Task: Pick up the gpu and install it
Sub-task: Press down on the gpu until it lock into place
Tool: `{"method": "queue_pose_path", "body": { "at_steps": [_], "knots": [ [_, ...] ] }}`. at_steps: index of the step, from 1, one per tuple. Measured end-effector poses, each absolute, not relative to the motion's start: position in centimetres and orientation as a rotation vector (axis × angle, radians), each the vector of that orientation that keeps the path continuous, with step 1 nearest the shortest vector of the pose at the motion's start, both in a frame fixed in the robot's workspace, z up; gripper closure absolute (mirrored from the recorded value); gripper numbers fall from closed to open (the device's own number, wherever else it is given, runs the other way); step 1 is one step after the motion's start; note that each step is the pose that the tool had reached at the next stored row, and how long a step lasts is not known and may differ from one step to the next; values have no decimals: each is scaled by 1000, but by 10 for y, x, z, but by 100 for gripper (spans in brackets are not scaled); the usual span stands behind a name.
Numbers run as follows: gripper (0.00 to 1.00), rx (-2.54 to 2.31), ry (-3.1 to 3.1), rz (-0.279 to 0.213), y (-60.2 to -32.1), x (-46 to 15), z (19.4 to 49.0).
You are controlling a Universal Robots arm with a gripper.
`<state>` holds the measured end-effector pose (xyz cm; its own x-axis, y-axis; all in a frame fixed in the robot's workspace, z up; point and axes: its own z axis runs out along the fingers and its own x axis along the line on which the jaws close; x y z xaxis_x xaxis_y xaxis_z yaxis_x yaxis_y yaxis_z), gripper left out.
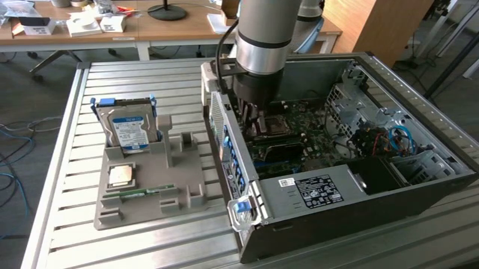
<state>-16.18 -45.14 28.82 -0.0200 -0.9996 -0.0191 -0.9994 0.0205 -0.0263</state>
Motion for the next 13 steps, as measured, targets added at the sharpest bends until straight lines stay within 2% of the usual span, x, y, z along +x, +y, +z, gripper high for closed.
{"method": "queue_pose_path", "body": {
  "at_steps": [13],
  "knots": [
    [89,-2176,2221,-9,-451,-167,290]
  ]
}}
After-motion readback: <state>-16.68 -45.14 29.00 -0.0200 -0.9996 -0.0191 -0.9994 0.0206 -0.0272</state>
